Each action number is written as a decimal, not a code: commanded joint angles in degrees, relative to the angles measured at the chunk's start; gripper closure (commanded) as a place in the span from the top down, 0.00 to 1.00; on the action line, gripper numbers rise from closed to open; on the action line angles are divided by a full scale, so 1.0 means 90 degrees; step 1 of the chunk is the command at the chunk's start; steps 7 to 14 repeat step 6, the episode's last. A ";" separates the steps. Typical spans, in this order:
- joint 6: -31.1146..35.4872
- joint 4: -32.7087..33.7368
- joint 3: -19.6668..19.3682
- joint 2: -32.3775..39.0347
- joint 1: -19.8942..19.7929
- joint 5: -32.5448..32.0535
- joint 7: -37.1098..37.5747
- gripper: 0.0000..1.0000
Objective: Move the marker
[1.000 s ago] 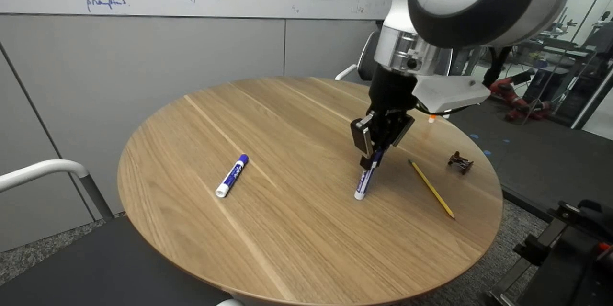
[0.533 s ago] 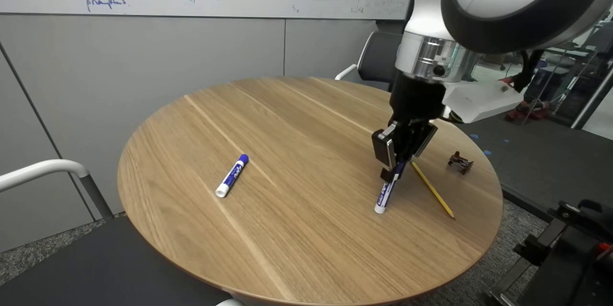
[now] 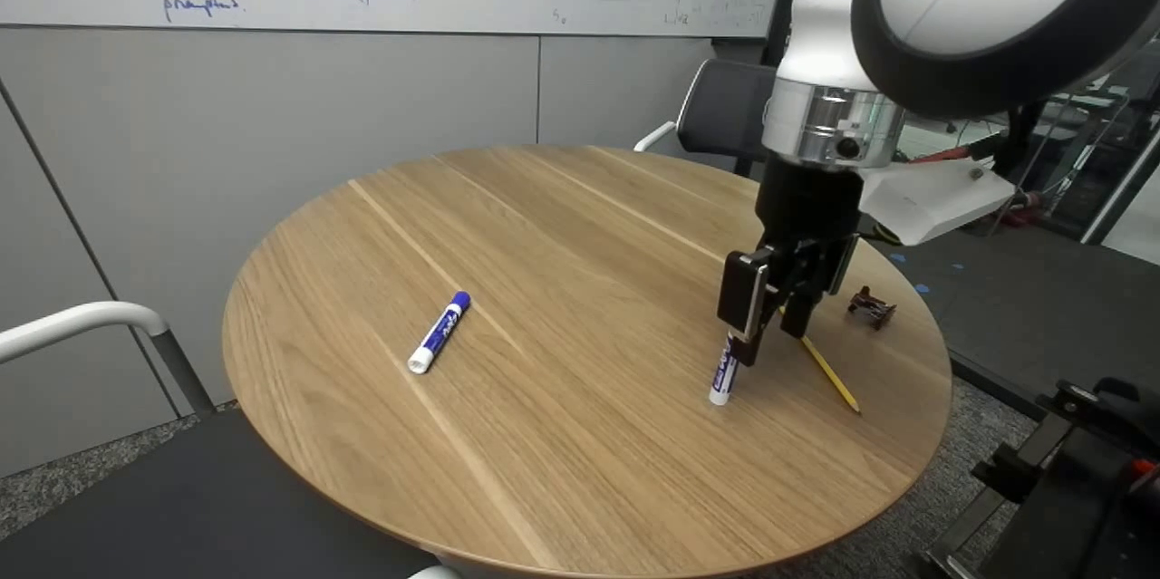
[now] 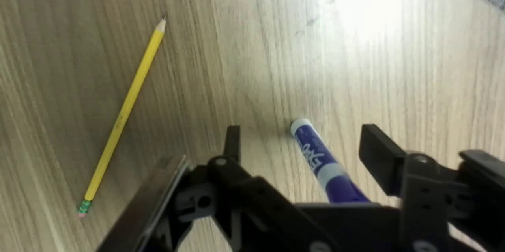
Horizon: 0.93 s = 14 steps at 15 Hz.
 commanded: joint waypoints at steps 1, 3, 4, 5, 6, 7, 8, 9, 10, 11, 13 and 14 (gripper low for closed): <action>-0.0346 0.0034 0.0000 -0.0052 -0.0001 -0.0041 -0.0002 1.00; -0.0446 0.0045 0.0000 -0.0087 -0.0003 -0.0048 -0.0002 0.99; -0.0439 0.0045 0.0000 -0.0067 -0.0003 -0.0047 -0.0002 1.00; -0.0435 0.0044 0.0000 -0.0048 -0.0003 -0.0047 -0.0002 1.00; -0.0435 0.0041 0.0000 -0.0041 -0.0003 -0.0047 -0.0002 1.00; -0.0435 0.0041 0.0000 -0.0041 -0.0003 -0.0047 -0.0002 1.00; -0.0435 0.0041 0.0000 -0.0041 -0.0003 -0.0047 -0.0002 1.00; -0.0435 0.0041 0.0000 -0.0041 -0.0003 -0.0047 -0.0002 1.00; -0.0435 0.0041 0.0000 -0.0041 -0.0003 -0.0047 -0.0002 1.00; -0.0435 0.0041 0.0000 -0.0041 -0.0003 -0.0047 -0.0002 1.00; -0.0435 0.0041 0.0000 -0.0041 -0.0003 -0.0047 -0.0002 1.00; -0.0435 0.0041 0.0000 -0.0041 -0.0003 -0.0047 -0.0002 1.00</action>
